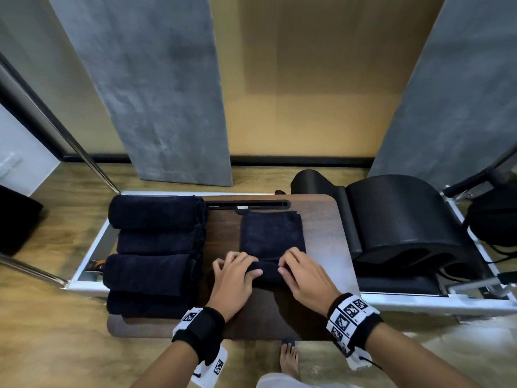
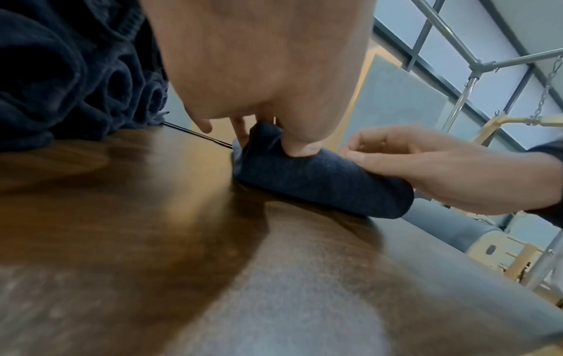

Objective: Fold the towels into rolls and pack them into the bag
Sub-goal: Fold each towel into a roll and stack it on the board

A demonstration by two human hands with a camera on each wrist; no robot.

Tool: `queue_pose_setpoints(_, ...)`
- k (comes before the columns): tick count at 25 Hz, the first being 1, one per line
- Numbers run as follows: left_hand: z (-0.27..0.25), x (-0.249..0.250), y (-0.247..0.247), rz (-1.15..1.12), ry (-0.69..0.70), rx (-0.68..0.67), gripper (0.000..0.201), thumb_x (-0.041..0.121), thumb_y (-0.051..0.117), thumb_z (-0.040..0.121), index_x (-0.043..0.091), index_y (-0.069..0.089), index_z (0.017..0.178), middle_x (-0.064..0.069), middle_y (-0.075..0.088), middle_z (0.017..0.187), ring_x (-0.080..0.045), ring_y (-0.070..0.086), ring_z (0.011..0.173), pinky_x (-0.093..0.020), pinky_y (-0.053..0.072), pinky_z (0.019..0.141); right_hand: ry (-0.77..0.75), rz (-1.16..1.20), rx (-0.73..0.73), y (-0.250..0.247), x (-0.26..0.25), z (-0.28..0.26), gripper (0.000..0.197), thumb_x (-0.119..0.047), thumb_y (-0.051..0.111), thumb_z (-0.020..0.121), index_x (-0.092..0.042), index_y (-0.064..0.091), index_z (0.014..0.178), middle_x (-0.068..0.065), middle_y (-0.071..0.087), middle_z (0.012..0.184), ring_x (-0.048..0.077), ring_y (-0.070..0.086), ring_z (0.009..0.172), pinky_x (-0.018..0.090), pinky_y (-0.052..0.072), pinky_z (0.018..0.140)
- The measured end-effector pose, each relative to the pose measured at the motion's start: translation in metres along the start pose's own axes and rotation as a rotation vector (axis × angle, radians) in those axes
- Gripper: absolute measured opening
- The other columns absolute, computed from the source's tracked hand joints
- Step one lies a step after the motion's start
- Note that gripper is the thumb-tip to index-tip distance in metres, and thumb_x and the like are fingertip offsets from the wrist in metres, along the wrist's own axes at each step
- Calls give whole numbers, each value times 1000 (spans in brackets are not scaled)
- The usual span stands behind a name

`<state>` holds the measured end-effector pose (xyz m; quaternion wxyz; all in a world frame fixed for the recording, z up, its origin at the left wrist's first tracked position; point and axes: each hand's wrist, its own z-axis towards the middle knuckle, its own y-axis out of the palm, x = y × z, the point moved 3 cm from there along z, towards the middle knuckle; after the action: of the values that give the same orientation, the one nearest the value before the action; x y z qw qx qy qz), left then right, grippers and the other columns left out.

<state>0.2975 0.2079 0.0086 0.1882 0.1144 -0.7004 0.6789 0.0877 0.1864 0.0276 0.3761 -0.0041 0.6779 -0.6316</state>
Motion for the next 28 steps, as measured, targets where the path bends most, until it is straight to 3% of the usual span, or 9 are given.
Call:
queue_pose_setpoints(2, 11, 1, 3, 6, -53, -27, 19, 37, 47, 110, 33, 62, 121, 19, 56, 118, -11, 43, 123, -43, 26, 102, -11, -106, -56, 1, 4, -1, 47, -63, 57, 94, -27, 55, 124, -10, 46, 128, 7, 45, 114, 25, 47, 88)
queue_pose_setpoints(3, 16, 1, 3, 12, -84, -40, 20, 36, 43, 111, 33, 62, 118, 17, 55, 117, -12, 43, 122, -43, 27, 102, -26, -169, -72, 1, 6, 1, 55, -64, 61, 90, -25, 56, 129, -8, 46, 132, 11, 45, 121, 28, 45, 95)
queue_pose_setpoints(6, 24, 2, 1, 84, -129, -48, 30, 44, 35, 112, 32, 61, 121, 13, 47, 123, -16, 43, 122, -43, 30, 101, -46, -229, -92, -4, 11, 13, 43, -44, 63, 97, -23, 61, 134, -6, 55, 128, 17, 50, 122, 35, 40, 102)
queue_pose_setpoints(11, 21, 6, -2, -94, -84, -22, 49, 62, 43, 105, 36, 38, 146, 9, 36, 137, -11, 43, 125, -42, 43, 98, 90, -77, -150, -15, 21, 39, 32, -15, 60, 99, -27, 52, 128, -2, 66, 108, 20, 57, 103, 33, 40, 89)
queue_pose_setpoints(15, 18, 3, -1, -112, -124, -63, 47, 51, 60, 101, 44, 38, 141, 16, 36, 140, -14, 42, 128, -45, 45, 99, 117, 83, -179, -20, 32, 50, 27, -16, 57, 102, -33, 38, 112, -5, 60, 87, 17, 60, 80, 41, 53, 74)
queue_pose_setpoints(17, 23, 0, -3, -84, -165, -59, 39, 48, 55, 104, 43, 41, 141, 16, 40, 137, -15, 41, 127, -45, 43, 100, 55, 118, -143, -23, 36, 49, 15, -35, 58, 104, -31, 47, 112, -9, 58, 101, 10, 59, 86, 40, 56, 80)
queue_pose_setpoints(20, 36, 2, -6, -53, -216, -81, 33, 48, 43, 110, 40, 44, 142, 12, 46, 136, -16, 41, 129, -46, 39, 103, 17, 123, -222, -24, 51, 43, 64, -63, 73, 83, -32, 52, 135, -13, 39, 133, 4, 46, 115, 25, 48, 98)
queue_pose_setpoints(23, 52, 5, -7, -74, -284, -90, 33, 52, 35, 111, 38, 47, 138, 9, 52, 133, -18, 45, 128, -47, 38, 105, -1, 130, -235, -27, 64, 44, 71, -45, 79, 87, -33, 47, 150, -14, 44, 137, 6, 44, 126, 32, 44, 110)
queue_pose_setpoints(28, 76, -1, -10, -370, -448, 61, 40, 73, 34, 103, 44, 52, 123, 6, 60, 122, -20, 61, 114, -46, 49, 102, 257, 551, -108, -39, 83, 62, 35, -46, 81, 85, -39, 59, 112, -15, 66, 112, 1, 62, 105, 33, 55, 94)
